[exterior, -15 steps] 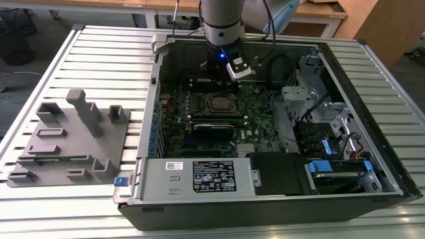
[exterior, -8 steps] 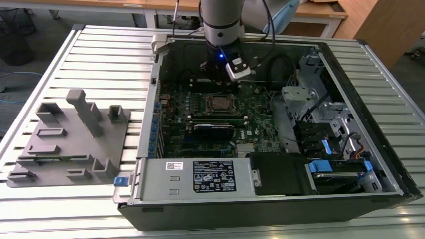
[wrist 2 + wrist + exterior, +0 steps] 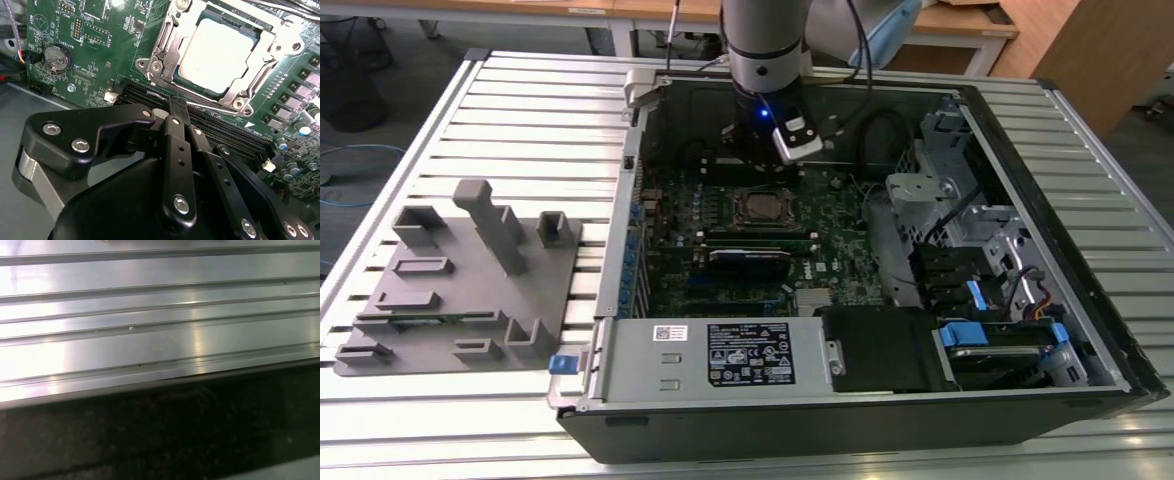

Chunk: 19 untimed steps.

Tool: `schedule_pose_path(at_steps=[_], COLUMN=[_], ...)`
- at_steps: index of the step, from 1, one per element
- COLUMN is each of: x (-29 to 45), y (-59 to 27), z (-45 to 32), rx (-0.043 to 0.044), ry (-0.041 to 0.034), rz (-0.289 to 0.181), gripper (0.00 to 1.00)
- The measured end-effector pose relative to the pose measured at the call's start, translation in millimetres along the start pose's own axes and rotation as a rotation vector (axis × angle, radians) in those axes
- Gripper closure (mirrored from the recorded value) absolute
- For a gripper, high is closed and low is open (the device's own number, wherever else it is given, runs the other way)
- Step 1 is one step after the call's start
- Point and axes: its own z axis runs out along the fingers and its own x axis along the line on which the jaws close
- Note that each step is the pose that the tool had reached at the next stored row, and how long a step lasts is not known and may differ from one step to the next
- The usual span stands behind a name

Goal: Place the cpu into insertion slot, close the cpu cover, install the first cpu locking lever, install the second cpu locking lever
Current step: 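Install the first cpu locking lever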

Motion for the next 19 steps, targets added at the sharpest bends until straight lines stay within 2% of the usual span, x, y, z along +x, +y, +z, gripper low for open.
schedule_pose_path(at_steps=[6,19], x=[1.0,2.0], y=[0.1,0.1], z=[-0.1,1.3], rx=[0.0003,0.0069], ry=[-0.0029,-0.0085], rz=[0.026,0.075], gripper=[0.89,0.89])
